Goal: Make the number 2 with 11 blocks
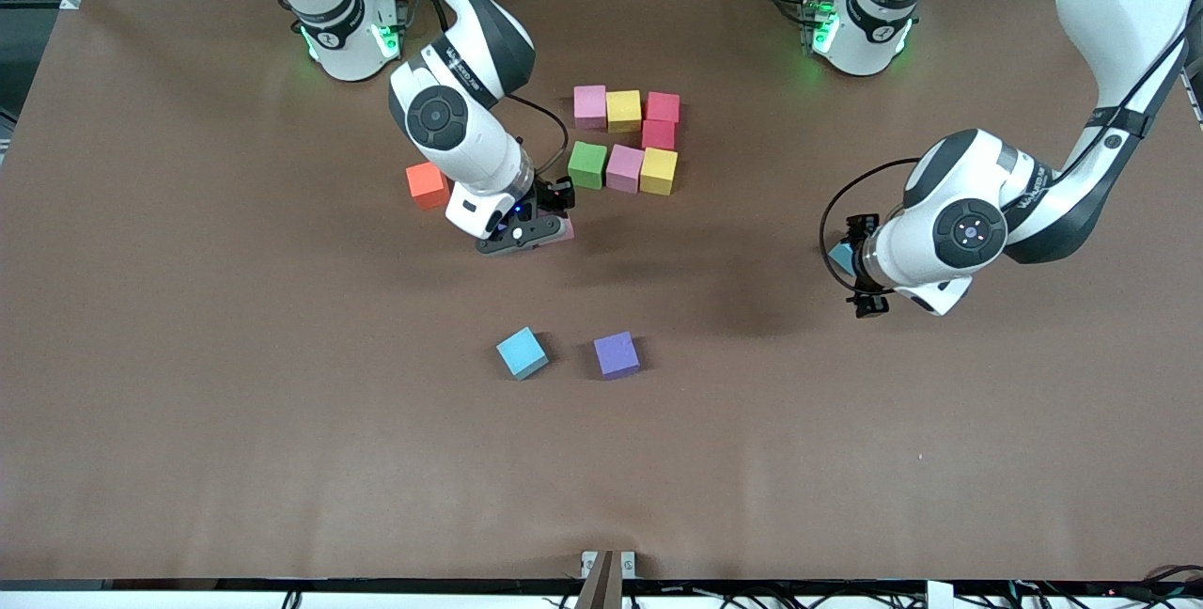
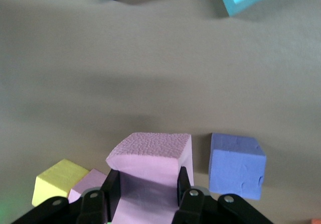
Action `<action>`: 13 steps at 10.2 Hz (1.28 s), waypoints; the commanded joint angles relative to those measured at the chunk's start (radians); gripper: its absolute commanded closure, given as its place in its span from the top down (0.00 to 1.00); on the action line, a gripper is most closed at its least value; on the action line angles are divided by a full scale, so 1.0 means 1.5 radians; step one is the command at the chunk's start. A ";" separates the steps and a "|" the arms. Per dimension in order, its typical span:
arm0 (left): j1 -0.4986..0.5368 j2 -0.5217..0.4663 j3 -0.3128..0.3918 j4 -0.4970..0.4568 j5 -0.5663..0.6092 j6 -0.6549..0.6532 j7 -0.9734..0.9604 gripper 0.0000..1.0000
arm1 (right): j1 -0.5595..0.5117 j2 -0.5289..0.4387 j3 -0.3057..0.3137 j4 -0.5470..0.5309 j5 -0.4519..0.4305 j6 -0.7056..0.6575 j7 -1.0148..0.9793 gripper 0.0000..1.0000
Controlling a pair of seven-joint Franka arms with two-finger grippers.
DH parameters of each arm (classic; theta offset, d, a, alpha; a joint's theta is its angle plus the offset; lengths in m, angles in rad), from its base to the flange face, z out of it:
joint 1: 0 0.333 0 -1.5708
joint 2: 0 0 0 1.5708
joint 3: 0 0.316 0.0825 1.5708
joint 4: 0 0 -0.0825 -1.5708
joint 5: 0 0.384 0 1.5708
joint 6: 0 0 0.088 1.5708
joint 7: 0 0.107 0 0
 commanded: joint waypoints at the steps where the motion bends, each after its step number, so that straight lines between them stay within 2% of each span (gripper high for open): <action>1: 0.084 -0.037 -0.054 -0.101 0.064 0.045 0.031 1.00 | 0.000 0.020 -0.002 -0.010 -0.008 0.040 0.105 0.45; 3: 0.152 -0.036 -0.094 -0.151 0.105 0.064 0.105 1.00 | 0.026 0.036 -0.002 -0.022 -0.008 0.092 0.136 0.45; 5: 0.181 -0.034 -0.109 -0.162 0.110 0.068 0.216 1.00 | 0.063 0.036 -0.013 -0.022 -0.014 0.090 0.153 0.46; 8: 0.178 -0.024 -0.109 -0.169 0.114 0.097 0.277 1.00 | 0.160 0.046 -0.092 -0.022 -0.014 0.090 0.182 0.47; 11: 0.176 -0.023 -0.108 -0.140 0.124 0.096 0.283 1.00 | 0.153 0.052 -0.095 -0.027 -0.004 0.093 0.186 0.48; 13: 0.176 -0.023 -0.107 -0.097 0.124 0.090 0.287 1.00 | 0.142 0.035 -0.093 -0.085 -0.002 0.158 0.191 0.48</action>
